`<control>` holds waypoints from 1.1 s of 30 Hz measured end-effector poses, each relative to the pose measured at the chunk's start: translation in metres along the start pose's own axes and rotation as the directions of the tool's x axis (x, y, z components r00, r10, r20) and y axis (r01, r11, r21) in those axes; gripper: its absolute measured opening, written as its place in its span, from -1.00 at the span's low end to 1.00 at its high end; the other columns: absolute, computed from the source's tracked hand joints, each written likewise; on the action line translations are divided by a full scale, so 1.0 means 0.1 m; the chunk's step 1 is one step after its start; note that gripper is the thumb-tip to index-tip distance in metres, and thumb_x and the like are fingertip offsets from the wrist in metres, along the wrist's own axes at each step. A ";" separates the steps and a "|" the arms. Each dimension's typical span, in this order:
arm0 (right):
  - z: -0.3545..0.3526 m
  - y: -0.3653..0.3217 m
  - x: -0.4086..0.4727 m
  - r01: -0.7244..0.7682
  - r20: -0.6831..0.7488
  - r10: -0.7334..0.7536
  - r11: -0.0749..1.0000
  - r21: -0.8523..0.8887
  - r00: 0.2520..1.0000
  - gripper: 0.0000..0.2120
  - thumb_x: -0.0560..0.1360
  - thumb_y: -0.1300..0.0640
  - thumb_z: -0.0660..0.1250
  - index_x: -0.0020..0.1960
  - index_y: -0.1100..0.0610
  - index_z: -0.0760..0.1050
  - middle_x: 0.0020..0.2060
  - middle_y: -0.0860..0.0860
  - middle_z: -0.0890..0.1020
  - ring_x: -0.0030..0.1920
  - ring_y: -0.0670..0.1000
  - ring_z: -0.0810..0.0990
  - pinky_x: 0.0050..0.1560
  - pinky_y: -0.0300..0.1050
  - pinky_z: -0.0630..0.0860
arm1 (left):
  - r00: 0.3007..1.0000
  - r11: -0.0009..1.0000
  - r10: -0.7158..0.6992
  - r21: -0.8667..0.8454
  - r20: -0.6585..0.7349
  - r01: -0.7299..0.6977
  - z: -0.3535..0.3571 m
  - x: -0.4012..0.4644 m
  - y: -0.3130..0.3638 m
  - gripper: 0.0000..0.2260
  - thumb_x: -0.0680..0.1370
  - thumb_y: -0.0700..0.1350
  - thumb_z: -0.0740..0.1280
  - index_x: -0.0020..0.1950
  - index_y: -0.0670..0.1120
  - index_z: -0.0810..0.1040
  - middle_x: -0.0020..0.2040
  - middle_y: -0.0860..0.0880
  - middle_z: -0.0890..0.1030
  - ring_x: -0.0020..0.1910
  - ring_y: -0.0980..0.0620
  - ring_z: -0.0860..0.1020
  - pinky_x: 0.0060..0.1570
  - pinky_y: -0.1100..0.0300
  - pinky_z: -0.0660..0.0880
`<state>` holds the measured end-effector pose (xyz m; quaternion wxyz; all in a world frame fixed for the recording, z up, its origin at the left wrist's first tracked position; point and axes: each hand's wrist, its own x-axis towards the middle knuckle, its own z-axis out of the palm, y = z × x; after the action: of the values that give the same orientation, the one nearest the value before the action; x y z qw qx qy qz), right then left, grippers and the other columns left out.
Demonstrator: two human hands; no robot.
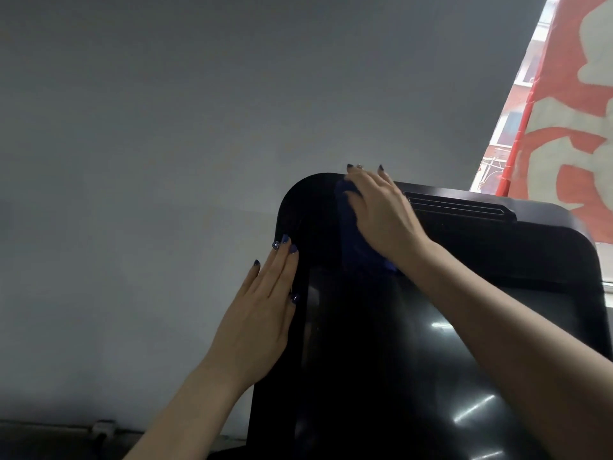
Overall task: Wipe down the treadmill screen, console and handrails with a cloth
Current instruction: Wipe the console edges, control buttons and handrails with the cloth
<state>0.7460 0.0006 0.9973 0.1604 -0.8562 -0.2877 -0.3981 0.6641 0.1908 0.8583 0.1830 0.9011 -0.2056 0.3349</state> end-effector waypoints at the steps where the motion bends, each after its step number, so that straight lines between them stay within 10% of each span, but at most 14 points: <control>1: 0.05 -0.09 0.01 0.003 0.004 -0.003 1.000 0.026 1.000 -0.75 0.61 0.26 0.23 0.25 0.29 0.50 0.28 0.16 0.56 0.32 0.19 0.47 0.48 0.06 0.18 | 1.000 1.000 -0.001 0.002 -0.004 0.001 0.01 -0.01 0.00 -0.46 0.66 -0.07 -0.05 0.63 -0.10 -0.09 0.64 -0.02 -0.07 0.60 0.09 -0.08 0.55 0.12 -0.10; 16: 0.20 -0.22 0.26 0.351 0.268 -0.324 0.935 -0.058 0.907 -0.75 0.64 0.14 0.19 0.28 0.13 0.49 0.35 0.02 0.52 0.36 0.00 0.46 0.55 -0.08 -0.20 | 0.999 0.999 -0.038 0.029 0.034 0.037 0.13 -0.44 0.04 -0.47 0.68 -0.05 -0.08 0.63 -0.11 -0.13 0.64 -0.02 -0.10 0.60 0.06 -0.10 0.53 0.05 0.01; 33: 0.48 -0.44 -0.16 0.532 0.290 -0.493 0.844 -0.070 0.820 -0.74 0.62 0.10 0.18 0.18 0.15 0.57 0.27 0.03 0.57 0.43 0.02 0.39 0.55 0.01 -0.10 | 0.992 0.995 -0.092 0.035 0.085 0.089 0.21 -0.88 0.10 -0.46 0.68 -0.03 -0.01 0.63 -0.12 -0.08 0.64 -0.02 -0.06 0.60 0.06 -0.06 0.52 0.00 0.06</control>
<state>0.7385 0.0539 0.9561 -0.0562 -0.8010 -0.4959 -0.3306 0.6092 0.1950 0.7855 0.1750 0.9259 -0.1671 0.2900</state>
